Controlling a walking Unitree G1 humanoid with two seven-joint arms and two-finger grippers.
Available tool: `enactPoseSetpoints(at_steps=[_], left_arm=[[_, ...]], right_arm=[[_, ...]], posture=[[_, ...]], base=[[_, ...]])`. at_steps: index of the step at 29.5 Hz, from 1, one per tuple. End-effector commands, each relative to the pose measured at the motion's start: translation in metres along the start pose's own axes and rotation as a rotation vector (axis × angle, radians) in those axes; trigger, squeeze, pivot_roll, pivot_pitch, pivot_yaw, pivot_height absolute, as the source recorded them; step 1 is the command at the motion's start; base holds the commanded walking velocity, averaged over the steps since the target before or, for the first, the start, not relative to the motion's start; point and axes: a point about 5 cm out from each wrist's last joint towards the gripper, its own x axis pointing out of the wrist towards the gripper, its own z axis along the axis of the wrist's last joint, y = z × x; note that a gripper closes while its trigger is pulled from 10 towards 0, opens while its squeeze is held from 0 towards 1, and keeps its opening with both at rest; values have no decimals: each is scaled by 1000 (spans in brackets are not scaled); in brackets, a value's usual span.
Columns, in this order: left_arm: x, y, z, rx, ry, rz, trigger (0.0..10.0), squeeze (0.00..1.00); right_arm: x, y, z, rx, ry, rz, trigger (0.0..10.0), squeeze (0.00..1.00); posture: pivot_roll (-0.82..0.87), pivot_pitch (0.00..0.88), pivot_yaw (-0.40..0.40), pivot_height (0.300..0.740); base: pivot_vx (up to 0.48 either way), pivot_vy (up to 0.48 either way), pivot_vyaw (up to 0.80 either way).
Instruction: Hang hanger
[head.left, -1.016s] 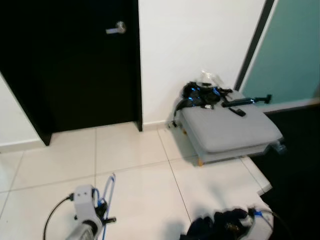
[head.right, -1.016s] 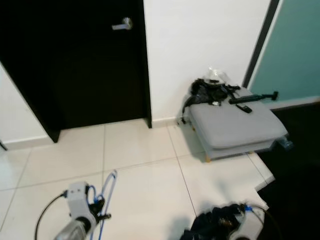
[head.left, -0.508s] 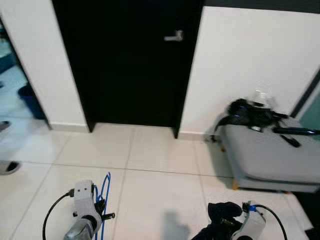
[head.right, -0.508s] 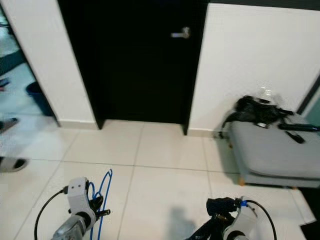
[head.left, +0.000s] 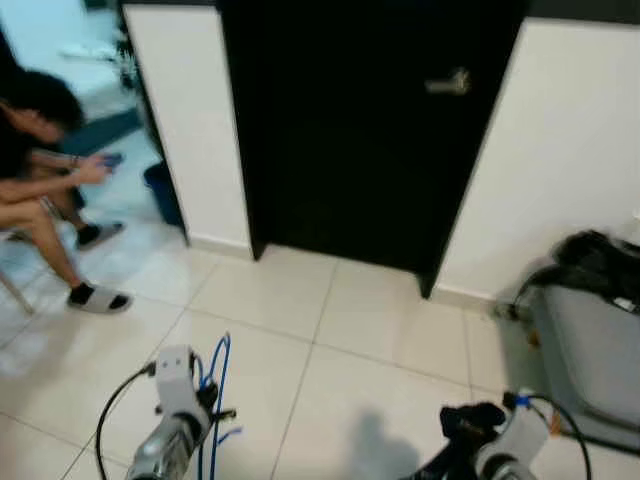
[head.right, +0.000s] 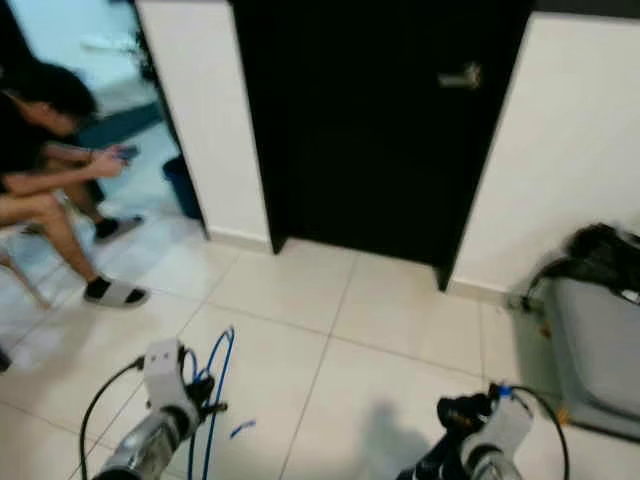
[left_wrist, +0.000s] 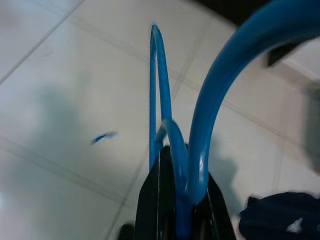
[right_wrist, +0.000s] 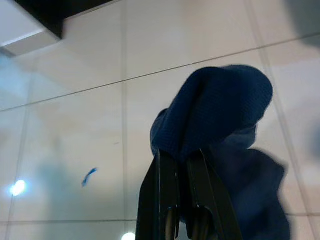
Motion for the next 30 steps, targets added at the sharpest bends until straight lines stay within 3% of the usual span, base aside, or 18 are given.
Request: enactPoseSetpoints(at_steps=[1,15,21,27,30], left_arm=[[-2,3,-4,-3,22,5,10000,0],[-17,13,-29,-15,55,5,10000,0],[-32,26,-43,13,77,-8,10000,0],[-34,29,-45,21,86,-7,10000,0],[-35,24,-52,45,109,-21,10000,0]], right_arm=[[-2,-4,-5,19,9,-14,10000,0],[-16,-21,-27,-30,90,-5,10000,0],[-28,-31,-41,-56,125,9,10000,0],[-30,-32,-44,-65,132,24,10000,0],[-34,-36,-48,-68,143,38,10000,0]], posture=[[78,0,-6,740],[109,0,-76,740],[109,0,-58,740],[105,0,-53,740],[94,0,-43,740]], base=[[0,0,756],[0,0,752],[0,0,743],[0,0,737],[262,0,0]])
